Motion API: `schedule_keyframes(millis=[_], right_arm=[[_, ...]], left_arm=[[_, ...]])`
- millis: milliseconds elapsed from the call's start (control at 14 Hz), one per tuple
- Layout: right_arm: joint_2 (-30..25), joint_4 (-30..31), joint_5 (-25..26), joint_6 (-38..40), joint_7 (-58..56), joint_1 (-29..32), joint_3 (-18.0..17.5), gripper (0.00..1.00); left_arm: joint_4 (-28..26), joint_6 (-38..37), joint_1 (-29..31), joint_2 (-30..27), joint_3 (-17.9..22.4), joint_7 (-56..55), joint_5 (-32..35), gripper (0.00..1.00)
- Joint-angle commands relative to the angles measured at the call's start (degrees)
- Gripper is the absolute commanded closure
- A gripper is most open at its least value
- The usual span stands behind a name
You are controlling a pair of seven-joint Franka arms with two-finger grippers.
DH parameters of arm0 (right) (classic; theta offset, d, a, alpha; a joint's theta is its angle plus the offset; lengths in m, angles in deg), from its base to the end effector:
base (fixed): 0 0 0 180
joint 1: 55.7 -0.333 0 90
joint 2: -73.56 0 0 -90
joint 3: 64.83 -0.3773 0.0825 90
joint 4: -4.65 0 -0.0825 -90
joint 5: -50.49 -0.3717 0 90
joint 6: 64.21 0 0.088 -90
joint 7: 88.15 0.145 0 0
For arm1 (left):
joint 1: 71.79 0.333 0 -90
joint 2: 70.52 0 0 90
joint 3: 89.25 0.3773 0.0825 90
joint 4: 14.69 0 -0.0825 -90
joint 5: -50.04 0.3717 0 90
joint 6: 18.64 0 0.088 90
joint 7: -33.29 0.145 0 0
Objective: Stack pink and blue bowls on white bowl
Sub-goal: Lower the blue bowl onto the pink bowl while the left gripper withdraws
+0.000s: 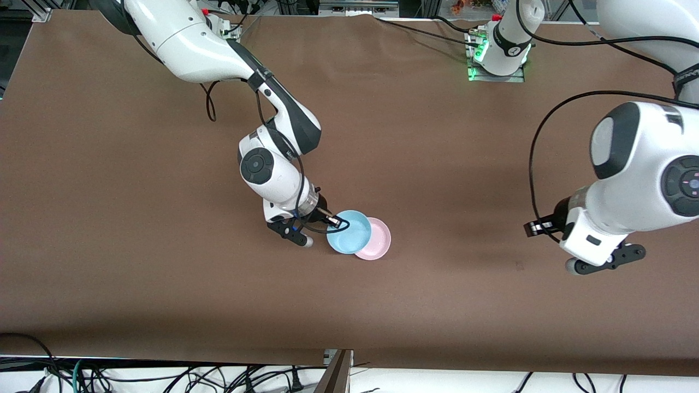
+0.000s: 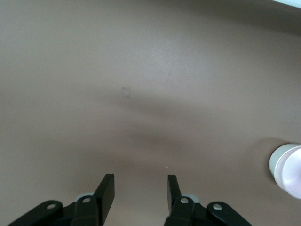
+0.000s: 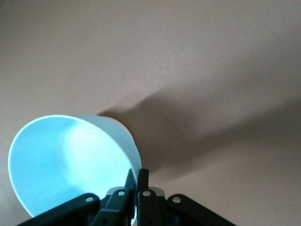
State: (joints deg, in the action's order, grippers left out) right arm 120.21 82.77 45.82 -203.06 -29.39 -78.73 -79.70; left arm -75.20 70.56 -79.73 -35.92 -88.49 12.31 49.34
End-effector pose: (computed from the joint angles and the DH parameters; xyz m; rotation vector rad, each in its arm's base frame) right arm 0.6659 0.4525 0.2837 -2.6900 0.7195 0.0003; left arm 0.7260 -0.0962 0.4925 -3.0947 -0.3721 0.1577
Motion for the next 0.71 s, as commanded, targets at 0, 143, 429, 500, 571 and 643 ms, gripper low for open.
schedule_keyframes(millis=[0,143,429,500,571,643], right_arm=[[2.39,-3.59,-1.64,0.95,2.32,-1.06,0.19,1.00],[3.53,-5.07,-3.50,0.95,2.76,-2.37,0.28,1.00],[5.91,-9.03,-3.77,0.95,6.01,-3.25,0.28,1.00],[6.35,-9.39,-3.77,0.95,6.19,-3.52,0.28,1.00],[6.70,-9.83,-3.77,0.95,6.19,-3.52,0.28,1.00],[7.14,-10.61,-3.77,0.87,6.19,-3.52,0.28,1.00]], left_arm=[[-1.45,-3.15,1.17,-1.91,-0.41,7.07,0.61,0.47],[-2.50,-3.69,2.22,-2.78,-0.41,10.94,0.70,0.47],[-7.59,-3.16,3.54,-6.12,-0.41,16.22,1.14,0.49],[-7.95,-3.07,3.63,-6.47,-0.41,16.58,1.14,0.49],[-8.22,-2.90,3.63,-6.48,-0.41,16.58,1.14,0.49],[-8.39,-2.55,3.63,-6.48,-0.41,16.58,1.14,0.49]])
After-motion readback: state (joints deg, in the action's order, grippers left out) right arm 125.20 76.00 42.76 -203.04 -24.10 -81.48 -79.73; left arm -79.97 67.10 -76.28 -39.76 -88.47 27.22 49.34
